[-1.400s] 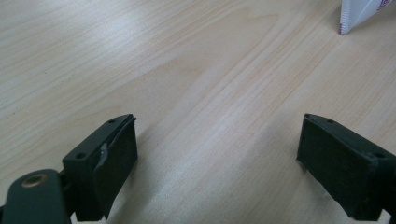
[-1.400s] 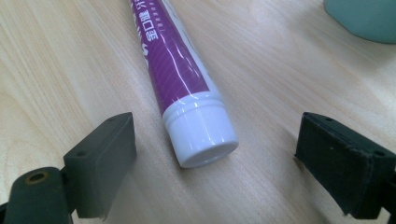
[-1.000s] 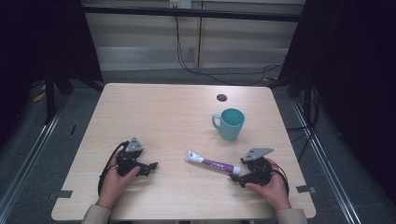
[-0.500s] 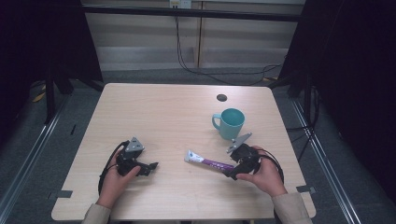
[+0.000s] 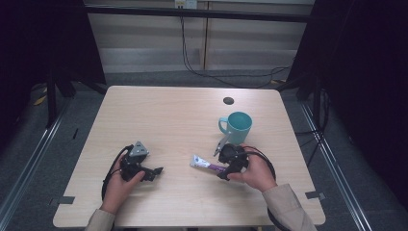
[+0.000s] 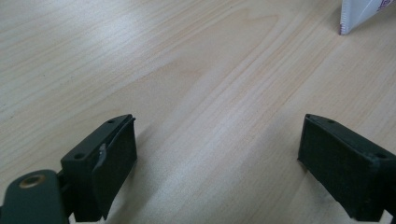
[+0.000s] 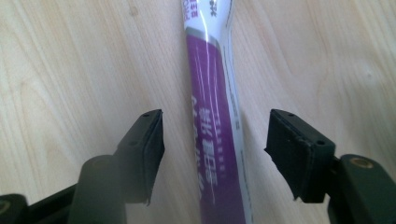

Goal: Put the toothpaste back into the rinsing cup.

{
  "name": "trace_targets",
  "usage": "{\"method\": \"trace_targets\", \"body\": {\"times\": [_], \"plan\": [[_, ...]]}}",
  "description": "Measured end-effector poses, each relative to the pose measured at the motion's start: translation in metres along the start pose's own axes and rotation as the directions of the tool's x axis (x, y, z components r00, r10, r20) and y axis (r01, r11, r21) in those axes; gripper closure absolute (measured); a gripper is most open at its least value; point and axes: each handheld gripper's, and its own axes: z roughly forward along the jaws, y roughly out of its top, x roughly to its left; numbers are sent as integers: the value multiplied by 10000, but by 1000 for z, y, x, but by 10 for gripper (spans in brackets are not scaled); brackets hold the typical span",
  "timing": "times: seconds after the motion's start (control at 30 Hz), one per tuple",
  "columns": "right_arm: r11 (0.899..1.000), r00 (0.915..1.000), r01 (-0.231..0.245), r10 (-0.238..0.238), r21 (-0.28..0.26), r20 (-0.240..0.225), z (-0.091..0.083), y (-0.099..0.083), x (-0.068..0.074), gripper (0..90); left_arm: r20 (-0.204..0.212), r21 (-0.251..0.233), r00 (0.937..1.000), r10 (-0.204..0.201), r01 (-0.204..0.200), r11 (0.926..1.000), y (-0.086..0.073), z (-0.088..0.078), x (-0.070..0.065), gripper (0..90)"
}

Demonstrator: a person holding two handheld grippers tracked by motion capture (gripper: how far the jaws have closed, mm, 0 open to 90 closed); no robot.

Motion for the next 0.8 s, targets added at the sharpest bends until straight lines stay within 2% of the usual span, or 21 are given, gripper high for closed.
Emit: {"method": "trace_targets", "body": {"times": [0.13, 0.23, 0.37, 0.5, 0.53, 0.57, 0.6, 0.63, 0.67, 0.7, 0.73, 0.8], "plan": [[9996, 9999, 96, -97, 250, 38, 5, 9, -3, 399, -2, -1, 10000, -4, 4, 10000, 0, 0, 0, 111], [9994, 9999, 43, -39, 354, -111, 8, 15, -1, 422, -4, 1, 10000, 1, -1, 10000, 0, 0, 0, 111], [9977, 9997, 208, -198, 641, -173, 16, 22, 1, 437, -27, -3, 10000, -5, 5, 10000, 0, 0, 0, 111], [9971, 9995, 300, -290, 702, -142, 21, 25, 1, 457, -25, -1, 10000, -4, 4, 10000, 0, 0, 0, 111], [9965, 9997, 172, -156, 817, -199, 22, 26, 1, 489, -23, -1, 10000, -2, 2, 10000, 0, 0, 0, 111], [9953, 9989, 407, -384, 876, -283, 25, 26, 0, 498, -25, 0, 10000, 2, -2, 10000, 0, 0, 0, 111], [9957, 9989, 379, -354, 844, -318, 25, 26, 0, 513, -24, -3, 10000, -7, 7, 10000, 0, 0, 0, 111], [9953, 9991, 319, -293, 912, -299, 25, 26, -1, 580, -25, -4, 10000, -6, 6, 10000, 0, 0, 0, 111], [9953, 9991, 319, -293, 912, -299, 25, 26, -1, 580, -25, -4, 10000, -6, 6, 10000, 0, 0, 0, 111], [9947, 9988, 358, -322, 963, -382, 24, 25, -2, 653, -24, -2, 10000, -2, 2, 10000, 0, 0, 0, 111], [9957, 9991, 116, -78, 920, -418, 23, 24, -2, 669, -25, -5, 10000, -7, 7, 10000, 0, 0, 0, 111], [9963, 9992, 81, -47, 854, -401, 22, 24, -2, 682, -23, -1, 10000, -2, 2, 10000, 0, 0, 0, 111]]}}
